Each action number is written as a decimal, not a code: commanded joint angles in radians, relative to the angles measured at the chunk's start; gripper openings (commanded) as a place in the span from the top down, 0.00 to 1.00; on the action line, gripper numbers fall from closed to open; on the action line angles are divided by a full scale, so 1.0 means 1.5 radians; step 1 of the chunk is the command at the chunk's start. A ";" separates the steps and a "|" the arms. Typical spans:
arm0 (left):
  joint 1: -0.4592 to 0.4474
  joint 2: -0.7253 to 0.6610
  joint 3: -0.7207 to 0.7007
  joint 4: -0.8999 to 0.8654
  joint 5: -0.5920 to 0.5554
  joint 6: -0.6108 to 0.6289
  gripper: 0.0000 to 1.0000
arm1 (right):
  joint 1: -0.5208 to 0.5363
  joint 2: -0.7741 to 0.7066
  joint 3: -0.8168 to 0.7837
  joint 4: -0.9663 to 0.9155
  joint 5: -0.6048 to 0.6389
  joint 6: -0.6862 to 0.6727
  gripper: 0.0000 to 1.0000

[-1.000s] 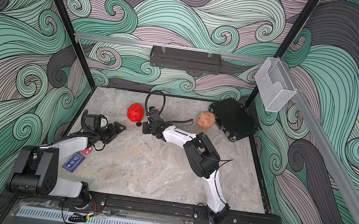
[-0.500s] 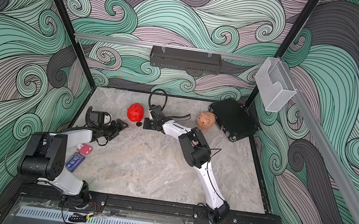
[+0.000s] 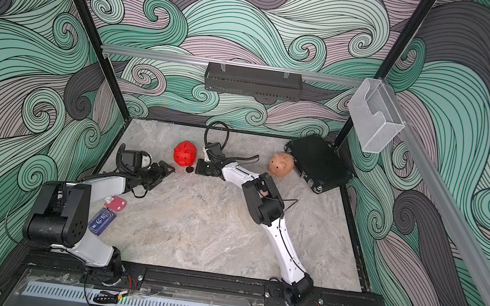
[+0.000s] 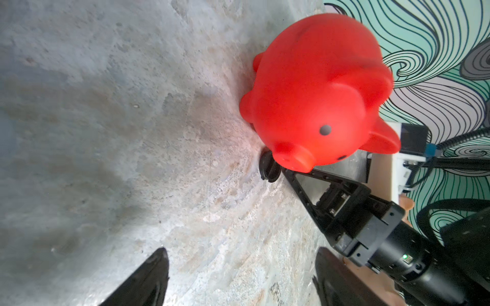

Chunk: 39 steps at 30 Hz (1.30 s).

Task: Open piggy banks
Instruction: Adjust the lid at the center of the board, then move the piggy bank to the center of the board.

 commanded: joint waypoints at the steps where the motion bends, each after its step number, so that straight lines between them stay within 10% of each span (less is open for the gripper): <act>1: -0.002 -0.020 0.001 -0.008 -0.007 0.015 0.15 | 0.002 0.026 0.025 -0.026 -0.016 0.008 1.00; 25: -0.001 -0.058 -0.028 -0.032 -0.021 0.032 0.14 | 0.040 0.056 0.040 -0.008 -0.054 0.040 1.00; 39: -0.071 -0.233 -0.128 -0.078 -0.036 0.049 0.11 | 0.006 -0.288 -0.306 0.085 0.010 -0.027 0.95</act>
